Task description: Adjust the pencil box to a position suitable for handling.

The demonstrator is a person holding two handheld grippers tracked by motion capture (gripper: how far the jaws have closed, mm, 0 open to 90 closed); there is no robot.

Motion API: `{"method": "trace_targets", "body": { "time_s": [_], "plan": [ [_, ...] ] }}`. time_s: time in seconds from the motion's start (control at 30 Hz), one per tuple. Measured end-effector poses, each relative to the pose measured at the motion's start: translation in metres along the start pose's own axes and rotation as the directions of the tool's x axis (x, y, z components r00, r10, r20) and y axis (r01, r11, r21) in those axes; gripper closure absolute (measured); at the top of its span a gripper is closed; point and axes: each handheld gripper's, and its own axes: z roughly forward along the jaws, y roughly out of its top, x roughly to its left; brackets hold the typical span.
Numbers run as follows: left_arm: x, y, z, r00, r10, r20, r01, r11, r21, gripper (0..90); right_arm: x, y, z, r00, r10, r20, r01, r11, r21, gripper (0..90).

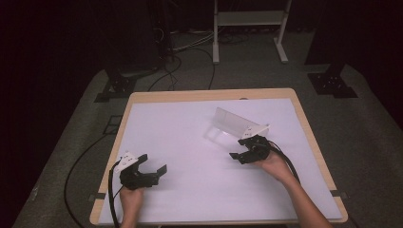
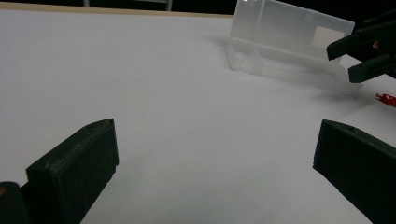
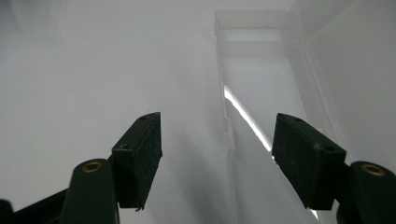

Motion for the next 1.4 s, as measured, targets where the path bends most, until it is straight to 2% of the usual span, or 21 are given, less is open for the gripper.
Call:
{"method": "trace_targets", "body": {
  "time_s": [0.17,0.33,0.5,0.67,0.73,0.87,0.97,1.07,1.33,1.4],
  "plan": [
    [0.0,0.0,0.0,1.0,0.0,0.0,0.0,1.0,-0.001,0.0,-0.002,0.003,0.005,1.0,0.003,0.009,-0.003,1.0,0.0,36.9],
    [0.0,0.0,0.0,1.0,0.002,0.0,-0.002,1.0,0.001,0.0,-0.004,0.007,0.013,0.9998,0.012,0.015,-0.013,0.999,0.041,40.3],
    [0.0,0.0,0.0,1.0,-0.004,0.0,0.004,1.0,0.0,0.0,-0.005,0.01,0.017,0.9998,0.012,0.017,-0.013,0.998,0.056,42.4],
    [0.0,0.0,0.0,1.0,-0.005,0.002,0.005,1.0,-0.002,0.0,-0.008,0.011,0.023,0.9995,0.005,0.031,-0.007,0.997,0.072,52.4],
    [0.0,0.0,-0.001,1.0,-0.005,0.002,0.005,1.0,-0.002,0.0,-0.008,0.01,0.024,0.9995,0.004,0.031,-0.007,0.997,0.074,52.9],
    [0.0,0.0,0.0,1.0,-0.005,0.002,0.005,1.0,-0.001,0.0,-0.009,0.01,0.026,0.9993,0.003,0.037,-0.006,0.997,0.081,59.7],
    [0.0,0.0,0.0,1.0,-0.005,0.001,0.005,1.0,-0.001,0.0,-0.008,0.01,0.028,0.9992,0.005,0.039,-0.009,0.997,0.08,60.3],
    [0.0,0.0,-0.001,1.0,-0.007,0.001,0.007,1.0,-0.002,0.0,-0.007,0.009,0.031,0.9995,0.001,0.032,-0.004,0.995,0.101,64.8],
    [0.0,0.0,0.0,1.0,-0.01,0.0,0.01,0.9999,-0.003,0.0,-0.009,0.007,0.035,1.0,0.007,0.007,-0.007,0.995,0.102,77.4],
    [0.0,0.0,0.0,1.0,-0.01,0.0,0.01,1.0,-0.002,0.0,-0.009,0.007,0.036,1.0,0.008,0.0,-0.008,0.995,0.101,77.4]
  ]
}}
